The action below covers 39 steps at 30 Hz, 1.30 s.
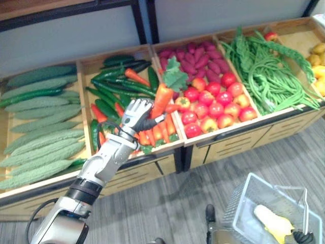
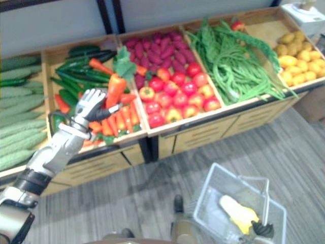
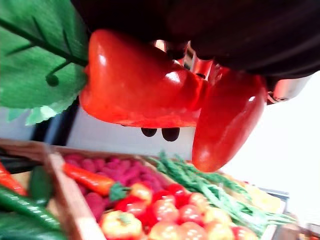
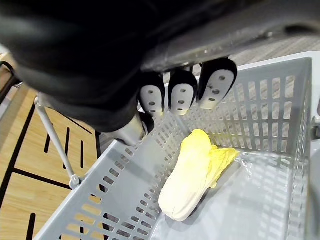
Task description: Pick vegetable in the basket
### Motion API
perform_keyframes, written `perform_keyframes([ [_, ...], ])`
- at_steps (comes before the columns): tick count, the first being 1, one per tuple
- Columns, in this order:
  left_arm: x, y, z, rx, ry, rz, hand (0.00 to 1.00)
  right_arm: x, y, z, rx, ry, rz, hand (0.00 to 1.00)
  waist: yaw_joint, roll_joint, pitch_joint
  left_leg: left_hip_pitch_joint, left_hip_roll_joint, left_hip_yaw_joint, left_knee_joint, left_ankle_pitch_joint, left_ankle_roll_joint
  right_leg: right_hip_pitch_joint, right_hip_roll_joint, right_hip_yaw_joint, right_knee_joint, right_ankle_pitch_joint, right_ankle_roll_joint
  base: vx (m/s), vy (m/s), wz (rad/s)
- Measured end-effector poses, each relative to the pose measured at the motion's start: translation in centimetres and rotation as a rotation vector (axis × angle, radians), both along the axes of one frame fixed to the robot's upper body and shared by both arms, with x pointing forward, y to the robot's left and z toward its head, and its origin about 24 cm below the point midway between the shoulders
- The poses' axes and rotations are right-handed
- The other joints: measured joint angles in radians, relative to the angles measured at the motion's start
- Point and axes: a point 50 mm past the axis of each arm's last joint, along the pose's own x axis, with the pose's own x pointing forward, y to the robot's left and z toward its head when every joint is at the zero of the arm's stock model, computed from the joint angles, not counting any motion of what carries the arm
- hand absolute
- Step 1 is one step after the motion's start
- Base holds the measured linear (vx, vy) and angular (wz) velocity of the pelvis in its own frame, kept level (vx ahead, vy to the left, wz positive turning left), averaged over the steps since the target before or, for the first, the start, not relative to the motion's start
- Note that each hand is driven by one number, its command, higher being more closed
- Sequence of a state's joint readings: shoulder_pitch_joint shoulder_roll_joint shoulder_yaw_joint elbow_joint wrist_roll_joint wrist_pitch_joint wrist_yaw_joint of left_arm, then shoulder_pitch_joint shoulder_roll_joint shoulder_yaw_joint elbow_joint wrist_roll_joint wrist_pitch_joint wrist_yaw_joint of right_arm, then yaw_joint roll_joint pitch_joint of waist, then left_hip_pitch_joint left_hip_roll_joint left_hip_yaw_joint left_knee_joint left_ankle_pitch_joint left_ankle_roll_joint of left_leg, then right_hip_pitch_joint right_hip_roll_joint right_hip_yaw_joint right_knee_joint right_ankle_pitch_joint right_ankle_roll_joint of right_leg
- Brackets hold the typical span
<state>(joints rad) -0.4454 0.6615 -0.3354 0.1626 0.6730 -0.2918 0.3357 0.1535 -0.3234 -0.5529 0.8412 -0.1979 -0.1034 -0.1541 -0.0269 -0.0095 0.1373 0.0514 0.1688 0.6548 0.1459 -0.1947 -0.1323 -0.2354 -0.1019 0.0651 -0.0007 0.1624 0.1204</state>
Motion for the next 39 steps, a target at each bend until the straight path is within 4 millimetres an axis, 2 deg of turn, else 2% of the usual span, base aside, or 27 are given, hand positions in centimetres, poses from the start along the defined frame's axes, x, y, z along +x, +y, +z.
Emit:
perform_keyframes([
  [1,-0.6,-0.5,-0.2,0.006,0.004,-0.043,1.00,1.1,-1.2,1.6,-0.056,-0.021,0.062,1.00,-0.004,0.000,-0.002,0.024,0.000,0.043,0.008,-0.015,-0.004,0.001,0.012,0.041,-0.001,0.003,0.005,-0.05,0.025,-0.75],
  [2,-0.8,-0.7,-0.3,0.009,0.005,-0.061,1.00,1.6,-1.6,2.2,-0.080,-0.028,0.092,1.00,-0.005,0.001,-0.003,0.032,0.001,0.058,0.013,-0.023,-0.005,0.002,0.017,0.058,-0.003,0.005,0.008,-0.04,0.026,-0.95],
  [3,-1.3,-0.9,-0.6,0.009,0.012,-0.085,1.00,2.8,-2.4,3.8,-0.137,-0.045,0.164,1.00,-0.014,0.002,-0.011,0.048,0.003,0.093,0.023,-0.037,-0.007,0.002,0.026,0.092,-0.010,0.010,0.014,-0.02,0.028,-0.71],
  [6,-2.2,-1.5,-1.7,0.027,0.055,-0.134,1.00,6.1,-3.0,7.3,-0.281,-0.067,0.392,1.00,-0.029,0.001,-0.030,0.095,0.008,0.188,0.034,-0.062,-0.020,0.004,0.053,0.172,-0.020,0.031,0.014,0.00,0.033,-0.89],
  [7,-2.3,-1.8,-1.8,0.035,0.063,-0.150,1.00,6.6,-2.9,7.8,-0.297,-0.068,0.438,1.00,-0.030,0.000,-0.034,0.103,0.008,0.200,0.034,-0.066,-0.023,0.004,0.060,0.188,-0.020,0.032,0.016,0.02,0.016,-0.77],
  [9,-3.2,-2.9,-1.9,0.040,0.080,-0.239,1.00,8.4,-1.9,9.2,-0.333,-0.080,0.599,1.00,-0.035,-0.008,-0.046,0.132,0.012,0.255,0.035,-0.075,-0.032,0.005,0.081,0.228,-0.020,0.035,0.015,0.03,-0.013,-0.61],
  [12,-4.3,-4.3,-1.8,0.072,0.094,-0.344,1.00,10.1,0.1,10.2,-0.340,-0.078,0.799,1.00,-0.050,-0.009,-0.058,0.160,0.019,0.305,0.037,-0.084,-0.043,0.009,0.103,0.262,-0.020,0.036,0.015,0.02,-0.028,-0.43],
  [16,-5.4,-6.7,-1.9,0.087,0.128,-0.493,1.00,11.7,2.0,12.6,-0.401,-0.106,1.017,1.00,-0.054,0.002,-0.065,0.188,0.023,0.366,0.047,-0.089,-0.052,0.012,0.124,0.303,-0.017,0.036,0.015,0.01,-0.035,-0.36],
  [21,-6.1,-8.3,-2.2,0.108,0.173,-0.593,1.00,13.2,4.1,14.7,-0.461,-0.133,1.212,1.00,-0.055,0.016,-0.075,0.214,0.027,0.420,0.049,-0.095,-0.062,0.012,0.149,0.341,-0.011,0.036,0.015,0.00,-0.035,-0.29],
  [23,-6.5,-9.2,-2.7,0.143,0.208,-0.651,1.00,14.2,5.9,15.5,-0.475,-0.150,1.335,1.00,-0.057,0.025,-0.082,0.223,0.025,0.454,0.050,-0.099,-0.069,0.003,0.165,0.375,-0.007,0.039,0.017,0.00,-0.022,-0.41],
  [27,-7.3,-9.9,-3.5,0.169,0.272,-0.708,1.00,15.2,8.1,16.9,-0.469,-0.206,1.463,1.00,-0.065,0.033,-0.091,0.235,0.017,0.508,0.051,-0.101,-0.073,-0.018,0.191,0.416,0.005,0.039,0.018,0.02,-0.008,-0.40],
  [32,-7.9,-10.3,-4.3,0.190,0.347,-0.757,1.00,15.4,8.5,18.3,-0.430,-0.237,1.498,1.00,-0.088,0.035,-0.097,0.249,0.017,0.543,0.053,-0.103,-0.076,-0.020,0.209,0.444,0.004,0.048,0.017,0.02,-0.019,-0.22],
  [33,-8.1,-10.4,-4.5,0.198,0.358,-0.764,1.00,15.5,8.7,18.6,-0.421,-0.235,1.518,1.00,-0.103,0.035,-0.099,0.249,0.017,0.544,0.053,-0.103,-0.076,-0.021,0.210,0.445,0.004,0.048,0.017,0.02,-0.016,-0.14],
  [37,-8.4,-10.7,-5.1,0.214,0.387,-0.785,1.00,15.3,9.6,19.2,-0.429,-0.227,1.592,1.00,-0.110,0.032,-0.103,0.256,0.017,0.571,0.067,-0.103,-0.076,-0.024,0.222,0.475,0.003,0.054,0.018,0.03,-0.013,-0.23],
  [39,-8.5,-10.8,-5.8,0.230,0.421,-0.787,1.00,15.1,10.2,19.2,-0.416,-0.224,1.625,1.00,-0.126,0.033,-0.109,0.257,0.017,0.572,0.067,-0.103,-0.076,-0.024,0.224,0.477,0.001,0.054,0.018,0.03,-0.041,-0.04],
])
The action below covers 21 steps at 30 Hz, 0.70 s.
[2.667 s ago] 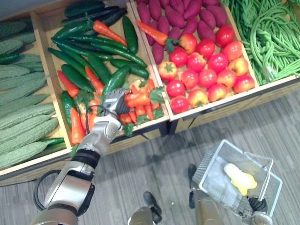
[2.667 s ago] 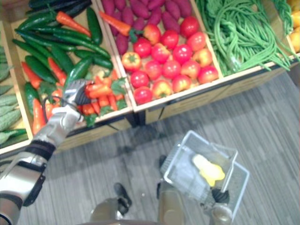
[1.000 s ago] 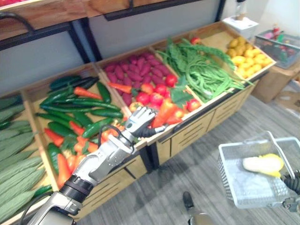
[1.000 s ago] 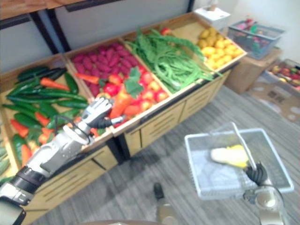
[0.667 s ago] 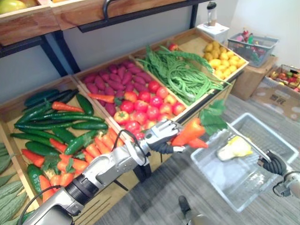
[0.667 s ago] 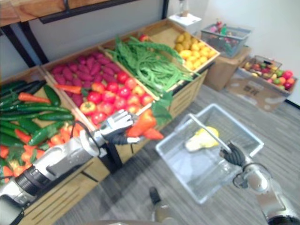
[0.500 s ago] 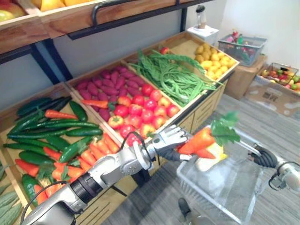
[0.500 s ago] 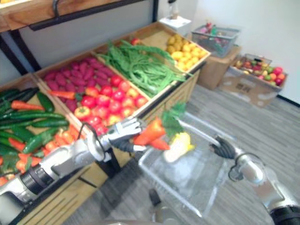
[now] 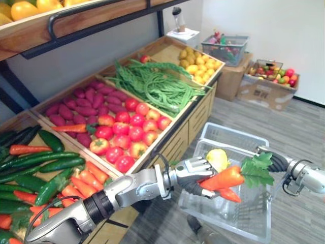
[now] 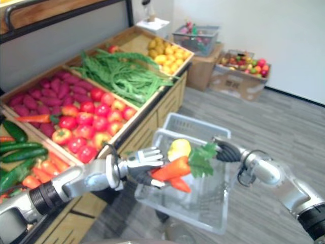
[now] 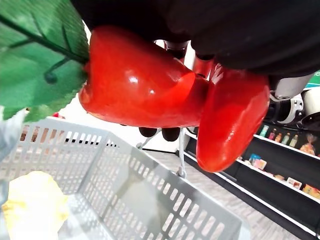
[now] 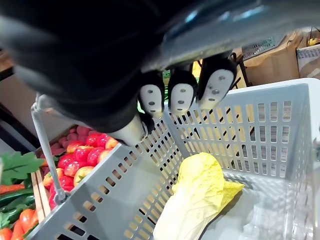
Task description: Pick vegetable in the basket
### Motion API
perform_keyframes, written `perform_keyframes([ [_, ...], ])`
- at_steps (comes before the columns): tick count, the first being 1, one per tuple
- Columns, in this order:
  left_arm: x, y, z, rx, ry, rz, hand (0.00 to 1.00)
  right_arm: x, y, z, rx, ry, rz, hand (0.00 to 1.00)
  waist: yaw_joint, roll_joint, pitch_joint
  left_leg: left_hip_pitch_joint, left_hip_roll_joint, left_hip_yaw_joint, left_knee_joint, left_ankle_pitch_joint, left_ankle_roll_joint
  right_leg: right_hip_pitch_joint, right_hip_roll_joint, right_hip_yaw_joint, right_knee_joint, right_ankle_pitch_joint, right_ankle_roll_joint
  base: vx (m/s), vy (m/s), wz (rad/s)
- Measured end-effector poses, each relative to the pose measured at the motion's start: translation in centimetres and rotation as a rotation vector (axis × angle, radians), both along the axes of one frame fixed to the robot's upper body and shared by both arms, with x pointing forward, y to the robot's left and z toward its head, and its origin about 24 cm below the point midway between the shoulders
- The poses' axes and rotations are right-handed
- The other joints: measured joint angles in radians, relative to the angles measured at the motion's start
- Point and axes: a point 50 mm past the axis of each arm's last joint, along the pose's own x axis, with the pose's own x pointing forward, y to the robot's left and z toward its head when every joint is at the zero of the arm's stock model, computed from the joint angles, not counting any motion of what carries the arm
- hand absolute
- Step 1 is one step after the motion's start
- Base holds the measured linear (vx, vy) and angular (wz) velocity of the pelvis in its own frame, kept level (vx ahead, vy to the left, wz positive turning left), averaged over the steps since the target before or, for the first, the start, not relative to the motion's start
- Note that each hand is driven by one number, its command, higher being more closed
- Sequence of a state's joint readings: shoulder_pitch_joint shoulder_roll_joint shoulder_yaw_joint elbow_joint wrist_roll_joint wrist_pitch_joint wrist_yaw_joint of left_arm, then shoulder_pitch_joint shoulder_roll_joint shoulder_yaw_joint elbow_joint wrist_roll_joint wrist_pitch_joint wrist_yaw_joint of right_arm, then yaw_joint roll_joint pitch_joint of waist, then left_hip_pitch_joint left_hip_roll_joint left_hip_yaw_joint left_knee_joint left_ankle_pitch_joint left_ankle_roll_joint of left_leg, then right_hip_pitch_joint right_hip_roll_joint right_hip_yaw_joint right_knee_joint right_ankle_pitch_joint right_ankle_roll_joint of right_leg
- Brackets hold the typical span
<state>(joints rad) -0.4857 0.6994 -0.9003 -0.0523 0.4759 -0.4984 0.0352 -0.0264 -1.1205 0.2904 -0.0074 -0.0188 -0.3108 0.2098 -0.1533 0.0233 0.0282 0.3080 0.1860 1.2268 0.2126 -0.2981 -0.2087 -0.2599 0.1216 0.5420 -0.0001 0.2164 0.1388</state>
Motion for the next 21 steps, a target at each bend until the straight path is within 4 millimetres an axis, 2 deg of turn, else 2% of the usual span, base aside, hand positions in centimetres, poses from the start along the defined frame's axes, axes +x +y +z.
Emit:
perform_keyframes([
  [9,0.2,-1.3,-2.4,0.025,0.083,0.012,1.00,-0.3,1.1,0.7,0.010,0.006,0.068,1.00,-0.014,-0.001,-0.024,0.000,0.000,0.004,0.002,-0.003,-0.005,-0.003,0.001,0.004,0.002,0.001,0.002,0.01,-0.038,-0.01],
  [21,1.6,-2.1,-5.6,0.095,0.150,0.106,1.00,-0.3,1.9,1.3,0.038,0.015,0.106,1.00,-0.035,0.000,-0.037,-0.002,0.000,0.026,0.004,-0.004,-0.006,-0.013,0.013,0.019,0.003,0.007,-0.005,0.03,-0.010,-0.05],
])
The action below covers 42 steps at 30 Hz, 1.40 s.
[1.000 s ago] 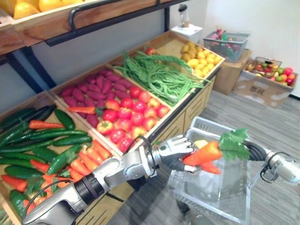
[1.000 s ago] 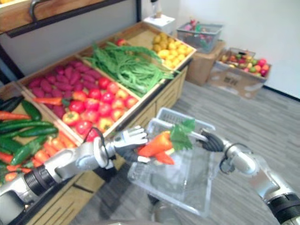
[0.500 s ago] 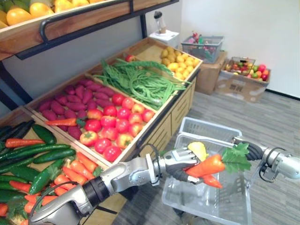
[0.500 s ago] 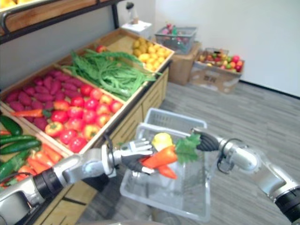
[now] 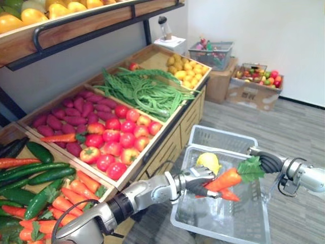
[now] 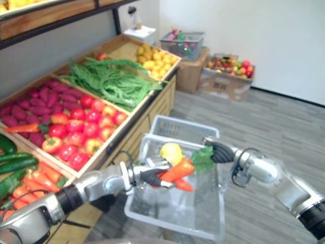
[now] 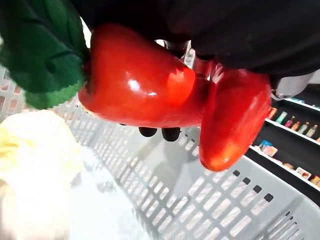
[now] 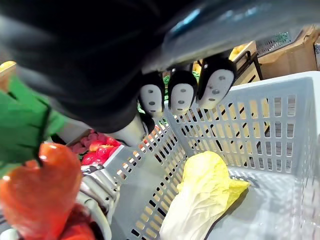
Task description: Pick vegetable in the basket
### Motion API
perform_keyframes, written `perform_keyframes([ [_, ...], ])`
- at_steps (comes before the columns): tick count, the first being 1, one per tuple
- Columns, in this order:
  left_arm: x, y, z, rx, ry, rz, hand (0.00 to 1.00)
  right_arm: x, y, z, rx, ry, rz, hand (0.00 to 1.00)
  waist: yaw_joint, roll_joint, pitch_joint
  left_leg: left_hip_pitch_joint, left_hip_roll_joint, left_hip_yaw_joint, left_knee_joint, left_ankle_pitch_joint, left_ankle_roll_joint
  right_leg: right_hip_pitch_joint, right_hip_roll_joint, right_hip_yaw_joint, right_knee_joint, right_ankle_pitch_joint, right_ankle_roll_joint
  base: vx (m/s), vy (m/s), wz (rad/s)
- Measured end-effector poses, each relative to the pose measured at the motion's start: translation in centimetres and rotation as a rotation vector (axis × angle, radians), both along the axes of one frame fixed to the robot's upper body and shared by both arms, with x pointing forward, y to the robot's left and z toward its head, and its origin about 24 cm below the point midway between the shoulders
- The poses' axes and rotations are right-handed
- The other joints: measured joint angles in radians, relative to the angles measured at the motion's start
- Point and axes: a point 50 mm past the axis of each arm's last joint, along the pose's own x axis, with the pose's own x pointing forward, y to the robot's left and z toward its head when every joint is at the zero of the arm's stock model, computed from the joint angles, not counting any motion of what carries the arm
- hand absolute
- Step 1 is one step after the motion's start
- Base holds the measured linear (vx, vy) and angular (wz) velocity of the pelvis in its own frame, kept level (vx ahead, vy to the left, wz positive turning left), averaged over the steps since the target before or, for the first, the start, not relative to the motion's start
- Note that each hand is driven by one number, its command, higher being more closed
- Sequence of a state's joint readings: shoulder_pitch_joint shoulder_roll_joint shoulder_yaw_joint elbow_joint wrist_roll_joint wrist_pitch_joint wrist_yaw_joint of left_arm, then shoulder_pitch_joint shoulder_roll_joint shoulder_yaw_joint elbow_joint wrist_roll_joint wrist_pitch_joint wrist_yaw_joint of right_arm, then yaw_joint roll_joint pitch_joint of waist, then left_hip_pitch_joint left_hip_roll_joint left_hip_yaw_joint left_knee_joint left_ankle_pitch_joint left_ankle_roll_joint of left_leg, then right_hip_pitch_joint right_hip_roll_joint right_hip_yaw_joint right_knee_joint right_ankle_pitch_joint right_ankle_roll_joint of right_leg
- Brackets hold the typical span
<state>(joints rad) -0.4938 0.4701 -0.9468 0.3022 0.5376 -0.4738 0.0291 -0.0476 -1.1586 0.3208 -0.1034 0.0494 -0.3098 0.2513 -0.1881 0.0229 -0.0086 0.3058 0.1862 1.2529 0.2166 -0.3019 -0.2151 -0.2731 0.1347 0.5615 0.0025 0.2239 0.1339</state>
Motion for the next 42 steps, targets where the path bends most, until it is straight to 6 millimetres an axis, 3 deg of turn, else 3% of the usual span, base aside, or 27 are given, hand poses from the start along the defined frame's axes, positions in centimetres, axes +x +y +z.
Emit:
perform_keyframes([
  [5,0.7,-0.2,-1.1,0.045,0.007,0.035,1.00,0.2,0.2,0.3,-0.007,-0.002,0.015,1.00,0.000,0.000,0.000,0.002,0.000,0.009,0.000,0.000,-0.001,-0.002,0.006,0.010,0.000,0.000,0.000,0.03,-0.023,-0.06],
  [6,0.8,-0.3,-1.3,0.053,0.011,0.050,0.00,0.2,0.2,0.4,-0.008,-0.004,0.019,1.00,0.001,0.000,0.000,0.004,0.000,0.014,0.001,0.000,-0.001,-0.002,0.008,0.013,0.000,0.000,0.000,0.04,-0.021,-0.10],
  [15,2.3,-0.1,-3.0,0.095,0.026,0.178,0.00,0.1,1.3,-0.9,0.020,0.042,0.037,1.00,-0.003,-0.008,0.005,0.010,0.003,0.024,0.000,-0.002,-0.006,-0.007,0.009,0.010,-0.003,-0.011,-0.004,0.04,-0.020,-0.02],
  [28,2.8,-0.5,-2.7,0.085,0.019,0.196,0.00,0.0,1.9,-1.5,0.054,0.056,0.044,1.00,-0.003,-0.012,0.025,0.010,0.012,0.020,0.000,-0.001,-0.006,-0.001,0.008,-0.010,0.000,-0.006,-0.009,0.04,-0.019,0.04],
  [32,2.5,-2.2,-0.3,0.015,-0.051,0.120,0.00,-0.2,1.2,-1.7,0.109,0.037,-0.019,1.00,0.000,-0.026,0.045,-0.004,0.012,-0.014,-0.003,-0.001,-0.006,0.004,-0.009,-0.035,0.001,-0.007,-0.008,-0.02,-0.043,0.23],
  [37,1.0,-4.3,2.5,-0.091,-0.112,0.008,0.00,-0.5,-0.7,-3.3,0.133,0.046,-0.151,1.00,0.006,-0.027,0.050,-0.026,0.014,-0.064,-0.003,-0.001,-0.004,0.005,-0.036,-0.081,0.000,-0.007,-0.008,-0.02,-0.042,0.31],
  [42,-1.6,-5.6,6.4,-0.288,-0.131,-0.143,0.00,-1.3,-4.3,-6.8,0.052,0.002,-0.447,1.00,0.031,-0.035,0.056,-0.048,0.018,-0.132,0.002,0.002,0.003,0.018,-0.071,-0.141,0.000,-0.010,-0.012,-0.04,-0.052,0.39],
])
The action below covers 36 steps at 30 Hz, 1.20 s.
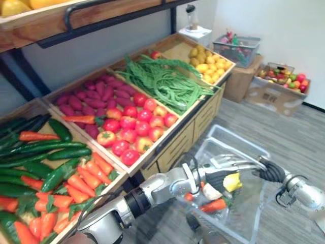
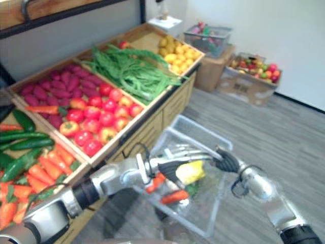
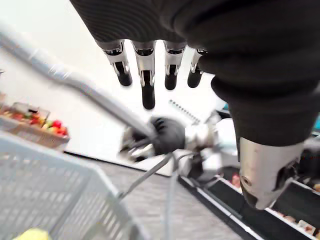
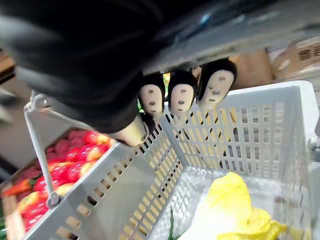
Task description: Pick vegetable in the basket
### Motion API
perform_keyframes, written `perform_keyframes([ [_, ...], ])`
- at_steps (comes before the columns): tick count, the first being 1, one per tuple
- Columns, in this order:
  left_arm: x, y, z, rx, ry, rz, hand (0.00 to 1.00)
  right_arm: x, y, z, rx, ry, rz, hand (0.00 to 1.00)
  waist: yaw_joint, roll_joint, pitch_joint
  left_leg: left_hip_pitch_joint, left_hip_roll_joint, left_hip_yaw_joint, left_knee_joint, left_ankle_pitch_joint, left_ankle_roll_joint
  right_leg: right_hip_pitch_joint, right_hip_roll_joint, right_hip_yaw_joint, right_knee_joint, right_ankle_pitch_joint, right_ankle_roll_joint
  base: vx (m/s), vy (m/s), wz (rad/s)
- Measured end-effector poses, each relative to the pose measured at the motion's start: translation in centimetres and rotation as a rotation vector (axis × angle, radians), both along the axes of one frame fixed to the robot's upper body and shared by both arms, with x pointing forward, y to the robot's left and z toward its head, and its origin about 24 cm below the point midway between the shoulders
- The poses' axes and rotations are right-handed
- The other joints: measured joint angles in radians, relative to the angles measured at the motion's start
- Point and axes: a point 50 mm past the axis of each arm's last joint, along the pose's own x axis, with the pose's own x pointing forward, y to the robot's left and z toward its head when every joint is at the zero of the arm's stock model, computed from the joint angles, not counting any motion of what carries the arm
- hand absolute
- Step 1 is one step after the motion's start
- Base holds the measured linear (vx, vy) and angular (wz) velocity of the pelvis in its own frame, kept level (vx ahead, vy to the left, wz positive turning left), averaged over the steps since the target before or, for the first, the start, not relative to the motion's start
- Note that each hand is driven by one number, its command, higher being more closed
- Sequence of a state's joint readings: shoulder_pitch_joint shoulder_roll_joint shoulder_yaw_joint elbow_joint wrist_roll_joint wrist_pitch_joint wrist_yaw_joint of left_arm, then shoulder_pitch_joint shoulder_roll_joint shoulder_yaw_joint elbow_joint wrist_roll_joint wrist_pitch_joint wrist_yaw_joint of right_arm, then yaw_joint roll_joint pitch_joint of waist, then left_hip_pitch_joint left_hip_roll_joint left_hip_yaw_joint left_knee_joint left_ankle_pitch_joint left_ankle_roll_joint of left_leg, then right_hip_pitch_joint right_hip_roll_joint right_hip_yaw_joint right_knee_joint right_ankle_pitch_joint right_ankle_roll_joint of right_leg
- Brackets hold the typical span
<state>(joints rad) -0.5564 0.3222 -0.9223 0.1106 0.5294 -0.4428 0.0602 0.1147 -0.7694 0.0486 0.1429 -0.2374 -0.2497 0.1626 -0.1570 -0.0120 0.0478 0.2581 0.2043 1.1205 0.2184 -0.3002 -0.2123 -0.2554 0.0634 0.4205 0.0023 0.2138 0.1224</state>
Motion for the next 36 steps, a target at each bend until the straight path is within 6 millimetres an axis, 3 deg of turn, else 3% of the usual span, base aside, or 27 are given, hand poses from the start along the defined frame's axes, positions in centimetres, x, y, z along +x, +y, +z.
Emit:
perform_keyframes([
  [4,-1.9,-0.5,2.0,-0.106,-0.017,-0.097,0.00,-1.5,-2.4,-2.9,-0.006,0.064,-0.215,1.00,0.016,-0.001,0.001,-0.032,0.012,-0.053,0.025,-0.005,0.011,0.000,-0.025,-0.045,-0.002,-0.001,0.000,-0.04,-0.048,0.40],
  [6,-2.8,-0.4,2.5,-0.145,-0.004,-0.125,0.00,-2.9,-3.6,-4.7,0.071,0.095,-0.378,1.00,0.027,-0.004,0.003,-0.052,0.021,-0.093,0.035,-0.005,0.013,0.003,-0.039,-0.078,-0.001,-0.004,-0.003,-0.05,-0.062,0.43],
  [12,-3.9,0.3,3.9,-0.221,0.016,-0.165,0.00,-6.2,-5.3,-7.7,0.227,0.069,-0.749,1.00,0.054,-0.005,0.004,-0.104,0.039,-0.208,0.066,-0.004,0.031,0.024,-0.082,-0.183,-0.001,-0.014,-0.005,-0.06,-0.059,0.62],
  [18,-4.0,2.8,6.5,-0.383,-0.044,-0.088,0.00,-12.2,-6.4,-12.4,0.462,0.108,-1.210,1.00,0.096,-0.005,0.000,-0.193,0.028,-0.411,0.068,0.016,0.063,0.063,-0.162,-0.365,-0.001,-0.048,0.001,-0.05,-0.016,0.94],
  [22,-2.6,6.8,6.8,-0.492,-0.064,0.140,0.00,-16.3,-4.9,-16.0,0.602,0.217,-1.458,1.00,0.115,-0.009,-0.013,-0.257,0.011,-0.547,0.057,0.045,0.085,0.092,-0.199,-0.482,-0.024,-0.056,-0.004,0.00,-0.015,0.92],
  [23,-1.8,9.0,6.6,-0.534,-0.067,0.281,0.00,-18.1,-4.1,-17.2,0.633,0.282,-1.540,1.00,0.123,-0.017,-0.021,-0.276,-0.009,-0.596,0.032,0.066,0.094,0.102,-0.214,-0.524,-0.040,-0.055,-0.004,0.02,-0.003,0.81],
  [25,-1.1,11.6,6.2,-0.573,-0.066,0.445,0.00,-20.0,-3.2,-18.3,0.653,0.354,-1.618,1.00,0.130,-0.026,-0.035,-0.295,-0.029,-0.642,0.005,0.088,0.101,0.104,-0.227,-0.561,-0.053,-0.053,-0.002,0.05,-0.013,0.89],
  [26,-0.8,14.4,5.7,-0.639,-0.054,0.617,0.00,-21.5,-2.2,-19.2,0.695,0.398,-1.705,1.00,0.131,-0.033,-0.044,-0.315,-0.050,-0.687,-0.022,0.111,0.108,0.107,-0.239,-0.598,-0.066,-0.051,-0.001,0.07,-0.015,0.87],
  [28,-0.6,17.3,4.8,-0.729,-0.029,0.810,0.00,-22.7,-1.1,-20.0,0.749,0.431,-1.803,1.00,0.137,-0.038,-0.046,-0.329,-0.066,-0.730,-0.040,0.129,0.116,0.119,-0.251,-0.640,-0.076,-0.051,0.000,0.04,0.005,0.76],
  [31,-1.0,20.7,2.8,-0.784,0.001,1.052,0.00,-24.0,0.3,-20.6,0.766,0.493,-1.866,1.00,0.143,-0.060,-0.053,-0.361,-0.084,-0.794,-0.041,0.140,0.123,0.131,-0.262,-0.692,-0.089,-0.051,0.000,0.02,0.017,0.61],
  [36,-2.4,27.5,-3.6,-0.708,0.084,1.605,0.00,-23.4,0.9,-20.9,0.803,0.484,-1.882,1.00,0.147,-0.078,-0.063,-0.364,-0.105,-0.850,-0.080,0.159,0.128,0.155,-0.274,-0.745,-0.107,-0.052,-0.002,-0.01,-0.007,0.29],
])
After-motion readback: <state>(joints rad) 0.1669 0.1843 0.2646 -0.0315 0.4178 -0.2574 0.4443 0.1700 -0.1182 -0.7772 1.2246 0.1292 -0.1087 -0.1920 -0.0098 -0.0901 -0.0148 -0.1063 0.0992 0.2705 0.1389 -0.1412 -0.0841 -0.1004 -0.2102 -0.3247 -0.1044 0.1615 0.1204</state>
